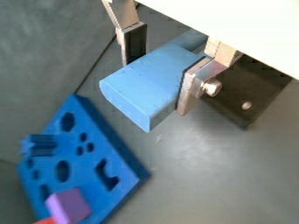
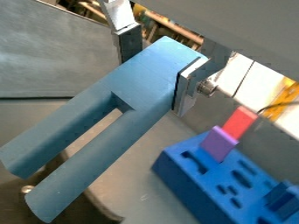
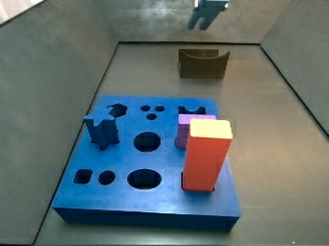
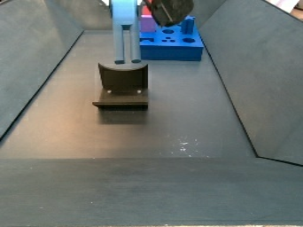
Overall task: Pick up the square-circle object. Move up. Rotate the square-circle object. Place the square-circle object on the fixture. Regrasp the square-circle object. Move to above the board. Insert the square-circle object.
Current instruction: Place the square-circle object on the fixture, then regrasp the square-circle object.
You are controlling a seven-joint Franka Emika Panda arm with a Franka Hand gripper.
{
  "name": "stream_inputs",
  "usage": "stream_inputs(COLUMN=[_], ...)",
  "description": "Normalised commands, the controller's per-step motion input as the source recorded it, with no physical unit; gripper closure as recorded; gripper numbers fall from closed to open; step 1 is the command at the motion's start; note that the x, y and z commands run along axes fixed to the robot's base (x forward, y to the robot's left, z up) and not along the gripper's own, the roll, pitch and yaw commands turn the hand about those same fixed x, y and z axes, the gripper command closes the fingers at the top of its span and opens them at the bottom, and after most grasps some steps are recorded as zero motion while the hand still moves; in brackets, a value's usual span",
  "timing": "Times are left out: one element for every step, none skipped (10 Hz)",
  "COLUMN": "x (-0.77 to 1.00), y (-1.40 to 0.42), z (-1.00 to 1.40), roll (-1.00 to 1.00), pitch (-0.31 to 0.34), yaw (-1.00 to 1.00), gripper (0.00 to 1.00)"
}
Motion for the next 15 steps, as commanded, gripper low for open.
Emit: stream_inputs(x=[0.08, 0.09, 0.10, 0.09, 0.10, 0.10, 0.12, 0.13, 0.14, 0.12, 0.10, 0.09, 0.08, 0.00, 0.00], y=[0.04, 0.05, 0.05, 0.04, 0.13, 0.13, 0.12, 0.11, 0.10, 0.09, 0.06, 0.04, 0.03, 0.00, 0.00], z=[-0.02, -0.02, -0.03, -0.02, -1.00, -1.00, -1.00, -1.00, -1.00, -0.87, -0.70, -0.52, -0.30, 0.00, 1.00], roll=[-0.81, -0.69, -0.46, -0.31, -0.18, -0.16, -0.15, -0.14, -0.12, -0.10, -0.09, -0.08, -0.07, 0.00, -0.06], pitch=[0.114, 0.096, 0.062, 0.033, -0.006, -0.025, -0.053, -0.067, -0.089, -0.093, -0.091, -0.086, -0.078, 0.000, 0.005], yaw=[-0.22, -0.22, -0.21, -0.19, -0.21, -0.20, -0.16, -0.12, -0.08, -0.06, -0.03, -0.01, 0.01, 0.00, -0.02], gripper=[1.00, 1.00, 1.00, 1.00, 1.00, 1.00, 1.00, 1.00, 1.00, 1.00, 1.00, 1.00, 1.00, 0.00, 0.00])
